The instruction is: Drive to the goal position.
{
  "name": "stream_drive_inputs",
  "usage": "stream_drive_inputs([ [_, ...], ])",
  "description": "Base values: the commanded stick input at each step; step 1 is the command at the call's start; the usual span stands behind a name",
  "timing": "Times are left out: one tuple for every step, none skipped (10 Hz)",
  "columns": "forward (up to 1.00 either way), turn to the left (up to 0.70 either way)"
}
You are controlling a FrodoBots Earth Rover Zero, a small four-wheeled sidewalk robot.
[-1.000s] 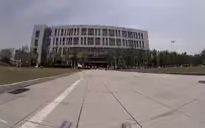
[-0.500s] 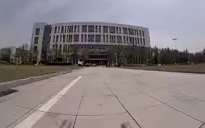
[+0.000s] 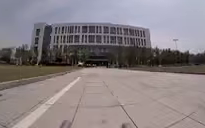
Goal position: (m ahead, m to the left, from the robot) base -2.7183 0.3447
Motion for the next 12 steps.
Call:
stream_drive_inputs([
  [1.00, 0.00],
  [1.00, 0.00],
  [1.00, 0.00],
  [1.00, 0.00],
  [1.00, 0.00],
  [1.00, 0.00],
  [1.00, 0.00],
  [1.00, 0.00],
  [1.00, 0.00],
  [1.00, 0.00],
  [1.00, 0.00],
  [1.00, 0.00],
])
